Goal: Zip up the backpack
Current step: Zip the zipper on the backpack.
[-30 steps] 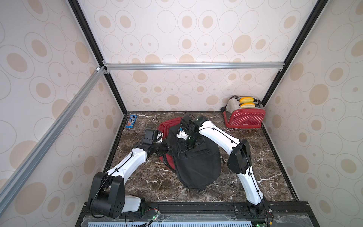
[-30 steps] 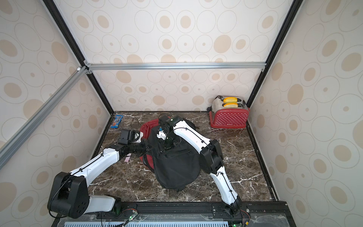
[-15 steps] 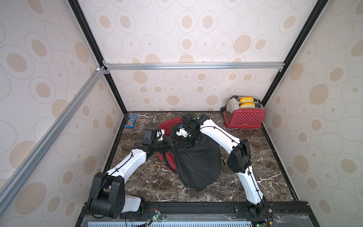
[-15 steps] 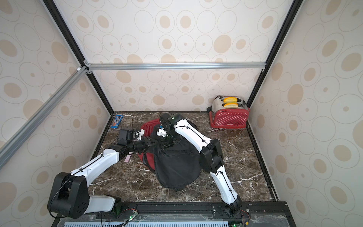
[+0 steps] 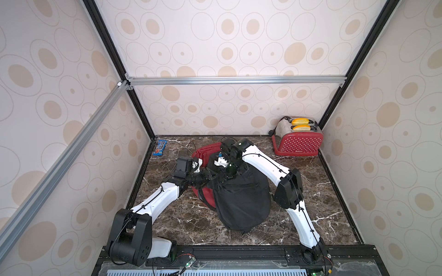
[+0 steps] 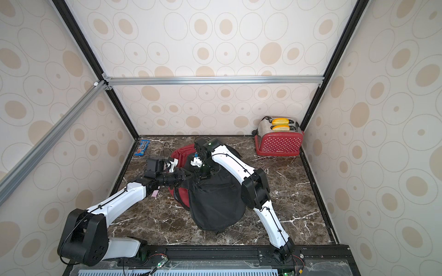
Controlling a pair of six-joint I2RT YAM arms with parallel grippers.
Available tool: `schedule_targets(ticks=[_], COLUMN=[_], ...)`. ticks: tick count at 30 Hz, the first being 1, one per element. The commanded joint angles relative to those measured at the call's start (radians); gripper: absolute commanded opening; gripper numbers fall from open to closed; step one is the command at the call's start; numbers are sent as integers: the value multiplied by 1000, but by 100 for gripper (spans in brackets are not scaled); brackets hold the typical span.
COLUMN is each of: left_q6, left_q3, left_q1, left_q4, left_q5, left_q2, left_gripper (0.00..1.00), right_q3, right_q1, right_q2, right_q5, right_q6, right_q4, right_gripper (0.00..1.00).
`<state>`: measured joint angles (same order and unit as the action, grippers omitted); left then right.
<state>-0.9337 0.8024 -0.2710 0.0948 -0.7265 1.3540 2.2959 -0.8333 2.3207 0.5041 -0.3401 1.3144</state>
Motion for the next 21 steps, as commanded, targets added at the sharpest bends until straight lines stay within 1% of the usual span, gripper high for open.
schedule_targets(ticks=[1,5,7,9,10,11,12,16,17,18,21], left_q6=[36,56,64,67,64,64,64,76,78,81,93], left_q3=[1,7,5,3,3,3,4,13,15,14,8], left_q1=[-34,-33,-34,-34,-34,-33,-34,-33,-33,-34,-34], left_q4=[16,34,41,42,35,33,34,40,40,40,44], left_q5=[-57,-62,-64,-65,-69,-70,-70,-68,-72,-76,-80], left_q2=[14,33,41,49,52,56,56,53,55,60,75], left_gripper=[44,27,26,27,30,41,47,60,63,63,62], right_q3=[30,15,8,-39,-49,-60,-65,-75,-78,-82,-109], right_q1=[0,4,7,8,9,8,8,12,12,15,23], right_q2=[14,9,4,-8,-13,-16,-18,-20,-21,-21,-27], right_q5=[44,50,58,79,77,78,80,98,100,103,118], right_q6=[-6,-11,-14,-19,-22,-22,-22,-22,-24,-25,-30], right_q4=[-29,-36,-45,-64,-72,-79,-81,-89,-93,-94,-110], right_gripper=[0,0,0,0,0,0,0,0,0,0,0])
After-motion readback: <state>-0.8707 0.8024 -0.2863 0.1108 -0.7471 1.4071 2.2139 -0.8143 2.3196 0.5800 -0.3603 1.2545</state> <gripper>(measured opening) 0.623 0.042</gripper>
